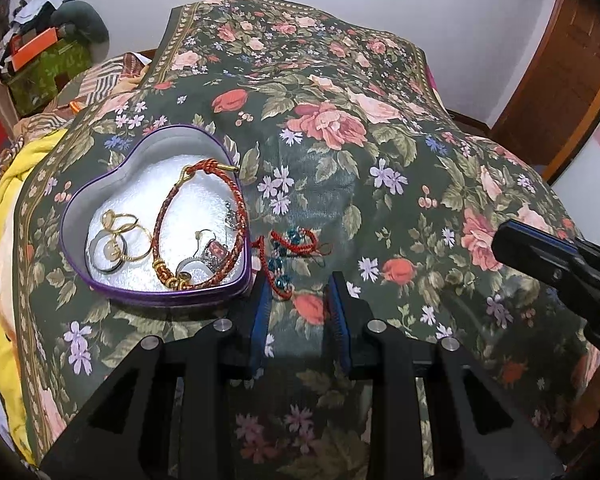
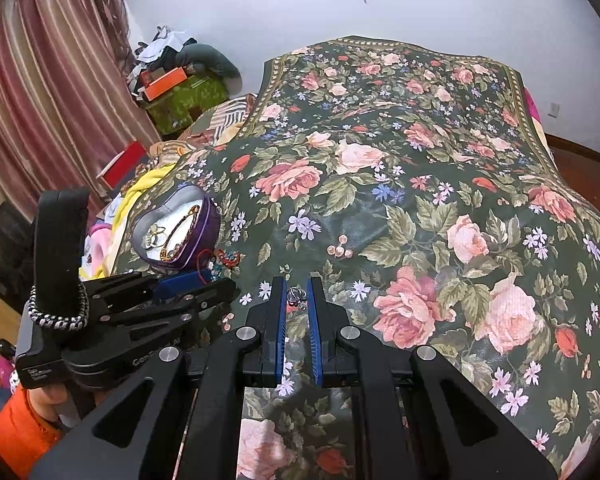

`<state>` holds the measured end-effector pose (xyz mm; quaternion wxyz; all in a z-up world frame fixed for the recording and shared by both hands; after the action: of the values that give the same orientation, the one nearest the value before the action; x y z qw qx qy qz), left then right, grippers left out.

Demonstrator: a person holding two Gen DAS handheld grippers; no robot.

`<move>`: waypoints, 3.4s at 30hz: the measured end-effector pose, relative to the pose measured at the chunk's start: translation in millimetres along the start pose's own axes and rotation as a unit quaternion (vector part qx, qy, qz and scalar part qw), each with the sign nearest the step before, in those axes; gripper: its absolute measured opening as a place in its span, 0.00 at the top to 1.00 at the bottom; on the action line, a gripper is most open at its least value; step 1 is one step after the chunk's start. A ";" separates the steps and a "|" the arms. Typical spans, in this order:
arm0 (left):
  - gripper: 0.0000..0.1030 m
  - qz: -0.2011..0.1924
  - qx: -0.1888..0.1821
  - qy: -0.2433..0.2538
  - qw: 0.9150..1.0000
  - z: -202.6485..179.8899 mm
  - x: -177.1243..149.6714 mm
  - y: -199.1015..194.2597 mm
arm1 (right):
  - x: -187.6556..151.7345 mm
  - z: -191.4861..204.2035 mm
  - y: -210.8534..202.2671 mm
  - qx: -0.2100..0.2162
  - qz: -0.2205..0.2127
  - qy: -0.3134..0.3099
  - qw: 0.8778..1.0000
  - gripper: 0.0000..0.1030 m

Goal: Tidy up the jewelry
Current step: 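Grasp the red beaded bracelet with the left tool while the right tool grasps a silver earring, then carry the bracelet and earring over the heart tin and open both tools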

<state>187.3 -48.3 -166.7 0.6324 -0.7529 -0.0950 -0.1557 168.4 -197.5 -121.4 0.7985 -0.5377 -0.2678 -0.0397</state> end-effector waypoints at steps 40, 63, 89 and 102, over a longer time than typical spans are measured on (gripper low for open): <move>0.94 -0.174 0.012 -0.010 0.985 37.3 -8.8 -153.9 | 35.8 64.6 -36.3 0.009 -0.056 -0.053 0.997 0.91; 0.94 -0.185 0.008 -0.022 0.982 84.1 4.0 -148.2 | 66.6 113.6 12.7 0.027 -0.032 -0.098 0.994 0.91; 0.94 -0.101 -0.010 -0.015 0.995 100.0 11.8 -78.1 | 70.7 108.6 82.3 0.035 0.039 -0.092 0.994 0.91; 0.94 -0.079 -0.015 -0.010 0.997 96.0 8.3 -64.5 | 68.6 111.0 83.0 0.027 0.042 -0.105 0.993 0.91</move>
<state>184.2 57.2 -118.8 0.6058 -0.7538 -0.1587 -0.1992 213.4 -49.7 -127.7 0.7813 -0.5276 -0.3284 0.0575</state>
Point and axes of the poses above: each gripper's, at about its wrist camera, not at the fingertips, and y roughly the way its jaws point, z to its left, x to its top, the point moved 1 cm from there along y, roughly the way its jaws point, and after that the axes turned 13 degrees about z, right-handed, at the moved point
